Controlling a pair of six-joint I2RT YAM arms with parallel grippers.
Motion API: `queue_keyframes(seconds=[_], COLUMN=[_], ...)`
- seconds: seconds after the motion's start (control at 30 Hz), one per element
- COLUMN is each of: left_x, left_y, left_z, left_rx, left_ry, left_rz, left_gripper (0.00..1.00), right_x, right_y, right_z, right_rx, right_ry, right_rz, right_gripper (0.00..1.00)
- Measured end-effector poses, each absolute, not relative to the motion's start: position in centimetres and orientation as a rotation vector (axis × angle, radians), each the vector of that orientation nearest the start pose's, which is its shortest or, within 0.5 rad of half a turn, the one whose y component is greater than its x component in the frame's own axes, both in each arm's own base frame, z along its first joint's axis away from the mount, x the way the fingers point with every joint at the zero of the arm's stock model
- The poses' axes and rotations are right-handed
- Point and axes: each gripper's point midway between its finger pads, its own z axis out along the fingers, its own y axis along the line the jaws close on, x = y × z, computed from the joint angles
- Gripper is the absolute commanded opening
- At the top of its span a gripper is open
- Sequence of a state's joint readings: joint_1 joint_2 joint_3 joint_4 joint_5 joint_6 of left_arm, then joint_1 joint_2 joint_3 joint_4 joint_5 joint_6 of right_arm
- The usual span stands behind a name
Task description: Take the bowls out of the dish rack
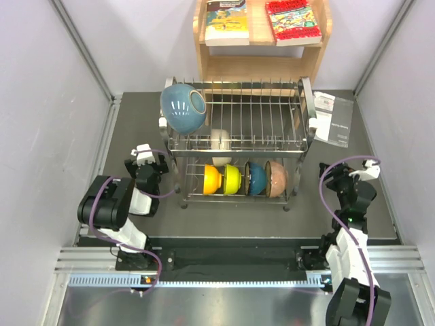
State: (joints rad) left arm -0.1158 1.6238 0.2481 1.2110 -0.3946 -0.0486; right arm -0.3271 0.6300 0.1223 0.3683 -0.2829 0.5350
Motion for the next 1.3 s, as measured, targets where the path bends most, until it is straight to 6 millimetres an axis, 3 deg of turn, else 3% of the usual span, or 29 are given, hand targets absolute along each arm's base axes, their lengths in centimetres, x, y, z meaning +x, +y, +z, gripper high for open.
queue_keyframes(seconds=[0.6,0.8,1.3], left_x=[37.2,37.2,37.1], left_y=[2.3,2.3,2.6], left_z=[6.9,6.9,7.6], left_rx=[-0.231,-0.232,-0.258], left_ry=[1.712,1.712,1.685], left_rz=[0.221,0.221,0.243], left_gripper=[0.99,0.99,0.99], right_x=[28.5,28.4,27.8], right_y=[-2.0,-1.9,-1.5], right_z=[12.9,13.7,11.9], right_rx=[0.528,0.514,0.540], right_ry=[1.662,1.638,1.704], right_rz=[0.415,0.417,0.432], right_gripper=[0.62,0.62,0.62])
